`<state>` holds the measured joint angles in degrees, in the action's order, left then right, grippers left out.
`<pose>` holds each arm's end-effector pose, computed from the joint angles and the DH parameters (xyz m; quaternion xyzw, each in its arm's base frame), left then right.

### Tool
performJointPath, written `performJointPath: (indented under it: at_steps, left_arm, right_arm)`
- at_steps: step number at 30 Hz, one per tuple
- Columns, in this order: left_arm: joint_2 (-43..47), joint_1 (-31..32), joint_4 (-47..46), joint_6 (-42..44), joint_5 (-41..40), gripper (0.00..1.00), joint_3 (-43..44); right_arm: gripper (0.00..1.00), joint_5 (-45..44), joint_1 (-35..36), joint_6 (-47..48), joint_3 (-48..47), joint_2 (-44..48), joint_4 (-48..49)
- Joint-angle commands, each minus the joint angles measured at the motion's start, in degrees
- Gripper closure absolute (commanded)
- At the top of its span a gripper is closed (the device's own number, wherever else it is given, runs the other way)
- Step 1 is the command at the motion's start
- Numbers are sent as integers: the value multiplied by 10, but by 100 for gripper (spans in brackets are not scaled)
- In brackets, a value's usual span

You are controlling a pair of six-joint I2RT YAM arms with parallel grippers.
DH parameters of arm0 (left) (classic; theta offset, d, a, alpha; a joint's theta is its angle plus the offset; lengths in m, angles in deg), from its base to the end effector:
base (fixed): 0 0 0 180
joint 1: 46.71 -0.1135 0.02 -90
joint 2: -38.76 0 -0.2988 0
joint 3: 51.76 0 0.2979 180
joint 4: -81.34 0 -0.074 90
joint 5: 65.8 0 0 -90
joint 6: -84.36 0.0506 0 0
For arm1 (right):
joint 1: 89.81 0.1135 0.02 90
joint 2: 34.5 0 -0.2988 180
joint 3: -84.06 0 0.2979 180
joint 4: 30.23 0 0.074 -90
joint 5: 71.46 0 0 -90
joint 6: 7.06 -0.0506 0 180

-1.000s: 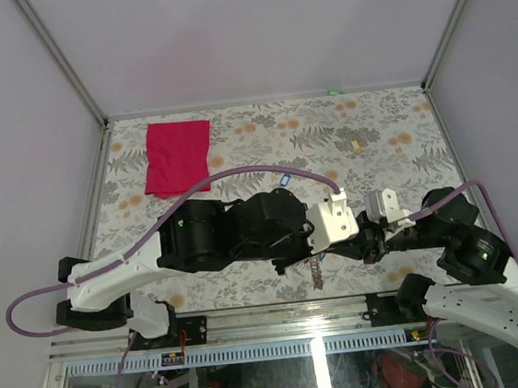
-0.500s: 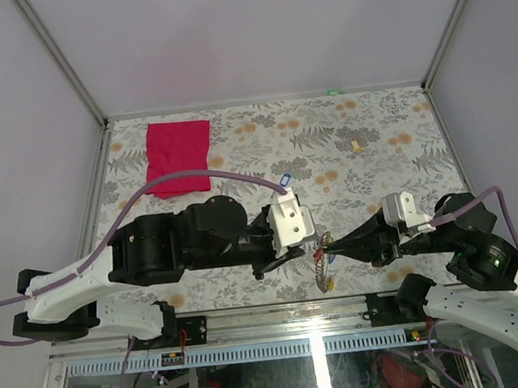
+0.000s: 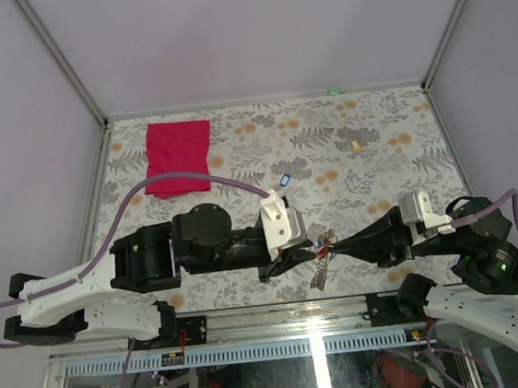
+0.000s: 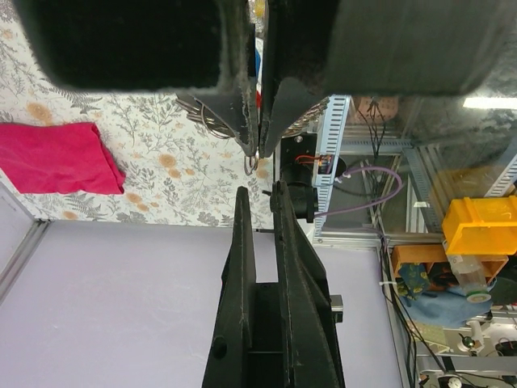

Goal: Put the keys on the keyring

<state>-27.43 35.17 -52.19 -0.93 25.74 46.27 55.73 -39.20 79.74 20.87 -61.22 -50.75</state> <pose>0.0372 -0.2704 0.5126 0.5486 0.5703 -0.3895 0.4712 0.0415 0.0987 0.4563 -0.4626 0.4202 0.5136 0.5879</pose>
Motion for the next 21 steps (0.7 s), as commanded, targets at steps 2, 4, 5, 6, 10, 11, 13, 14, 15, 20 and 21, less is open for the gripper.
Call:
performJointPath:
  at_steps: [2, 4, 5, 6, 10, 11, 13, 14, 15, 20, 21]
  left_arm:
    - [3, 4, -69, -4, 17, 77, 0]
    - [2, 3, -70, -2, 16, 77, 1]
    - [2, 3, -71, -1, 15, 78, 1]
    - [1, 4, -72, -1, 15, 78, 1]
    - [-4, 4, -73, 2, 14, 79, 2]
    - [-4, 4, -72, 2, 14, 79, 1]
    - [-7, 4, -71, 2, 14, 79, 2]
    - [-9, 3, -71, 1, 16, 79, 2]
    - [-10, 4, -71, 1, 16, 79, 2]
    - [-14, 4, -71, 4, 17, 80, 3]
    - [-15, 4, -71, 5, 17, 80, 3]
  right_arm:
    - [100, 10, -1, -12, -24, 0, 57]
    - [100, 14, 0, -13, -24, -1, 58]
    - [100, 15, 0, -13, -24, -2, 58]
    - [100, 16, -1, -13, -25, -2, 58]
    - [100, 15, -1, -13, -27, -1, 59]
    - [100, 16, -1, -13, -28, -1, 59]
    - [100, 19, 0, -13, -30, -3, 58]
    - [100, 20, -1, -13, -30, -3, 57]
    - [100, 21, -1, -13, -31, -3, 57]
    - [100, 24, -1, -14, -34, -4, 57]
    - [100, 24, -1, -14, -34, -4, 57]
